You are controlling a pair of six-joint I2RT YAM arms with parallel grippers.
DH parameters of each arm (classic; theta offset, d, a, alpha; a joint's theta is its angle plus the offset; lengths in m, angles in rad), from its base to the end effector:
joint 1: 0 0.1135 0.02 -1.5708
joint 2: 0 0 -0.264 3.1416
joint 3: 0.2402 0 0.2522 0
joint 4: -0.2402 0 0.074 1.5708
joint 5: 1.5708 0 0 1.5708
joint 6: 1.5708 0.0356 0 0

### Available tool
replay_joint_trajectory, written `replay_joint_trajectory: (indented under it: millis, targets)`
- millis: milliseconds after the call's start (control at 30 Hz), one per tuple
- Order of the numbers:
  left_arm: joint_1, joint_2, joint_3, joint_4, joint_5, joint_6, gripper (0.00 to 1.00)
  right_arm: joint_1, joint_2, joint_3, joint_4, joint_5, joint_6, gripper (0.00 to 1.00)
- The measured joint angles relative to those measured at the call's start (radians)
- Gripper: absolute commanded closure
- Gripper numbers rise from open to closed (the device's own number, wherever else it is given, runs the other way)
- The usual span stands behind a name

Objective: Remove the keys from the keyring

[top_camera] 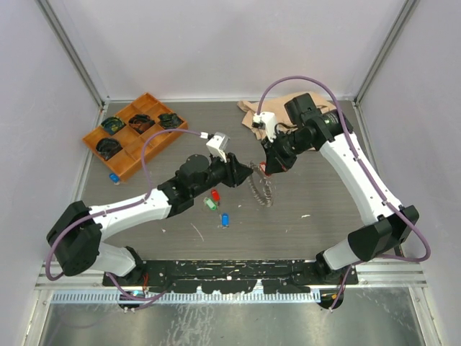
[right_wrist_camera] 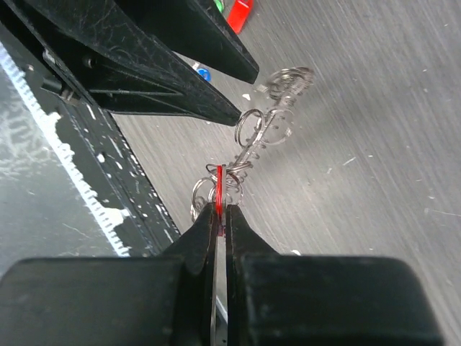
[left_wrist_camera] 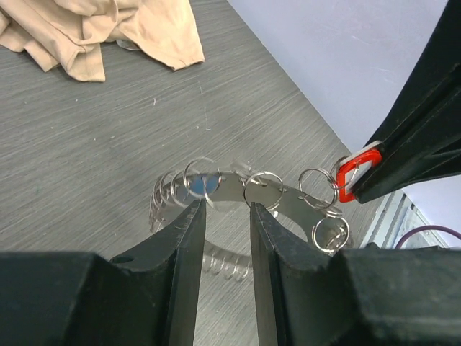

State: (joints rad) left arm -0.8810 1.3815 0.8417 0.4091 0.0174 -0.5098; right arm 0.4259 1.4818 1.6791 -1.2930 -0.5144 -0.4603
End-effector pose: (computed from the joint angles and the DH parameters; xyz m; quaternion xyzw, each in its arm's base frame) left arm 0.2031 -0.2472 0.2841 0.1444 0.7378 -0.4275 0.5021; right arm 0.2414 0.1287 0.3899 -0.4571 0.8235 0.2433 0.2318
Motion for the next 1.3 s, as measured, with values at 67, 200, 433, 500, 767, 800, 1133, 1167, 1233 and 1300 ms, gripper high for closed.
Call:
replay_joint_trajectory:
  millis: [67,200,433,500,767,800,1133,1167,1233,1300]
  targets:
    - [0.001,0.002,0.000,0.000,0.007,0.002,0.68,-0.019,0.002,-0.009,0.006,-0.034,0.031,0.99]
    - [0.005,0.002,0.000,0.000,0.016,0.003,0.68,-0.071,0.011,-0.028,0.024,-0.106,0.093,0.99]
    - [0.006,-0.015,-0.004,-0.002,0.031,0.002,0.67,-0.114,0.013,-0.080,0.056,-0.206,0.145,0.99]
    - [0.006,-0.034,-0.012,-0.002,0.040,0.002,0.66,-0.121,0.013,-0.101,0.062,-0.232,0.155,0.99]
    - [0.009,-0.136,-0.086,0.026,0.090,-0.076,0.57,-0.169,0.009,-0.239,0.126,-0.370,0.230,0.99]
    - [0.011,-0.145,-0.096,0.031,0.097,-0.092,0.55,-0.179,0.008,-0.253,0.135,-0.390,0.242,0.99]
    - [0.018,-0.177,-0.175,0.151,0.137,-0.385,0.52,-0.287,-0.050,-0.445,0.396,-0.637,0.513,0.99]
    - [0.018,-0.176,-0.175,0.159,0.137,-0.409,0.52,-0.287,-0.057,-0.468,0.435,-0.649,0.553,0.99]
    - [0.018,-0.175,-0.175,0.179,0.137,-0.469,0.52,-0.287,-0.074,-0.514,0.518,-0.660,0.646,0.99]
    - [0.018,-0.170,-0.174,0.190,0.140,-0.507,0.52,-0.287,-0.097,-0.562,0.606,-0.666,0.739,0.99]
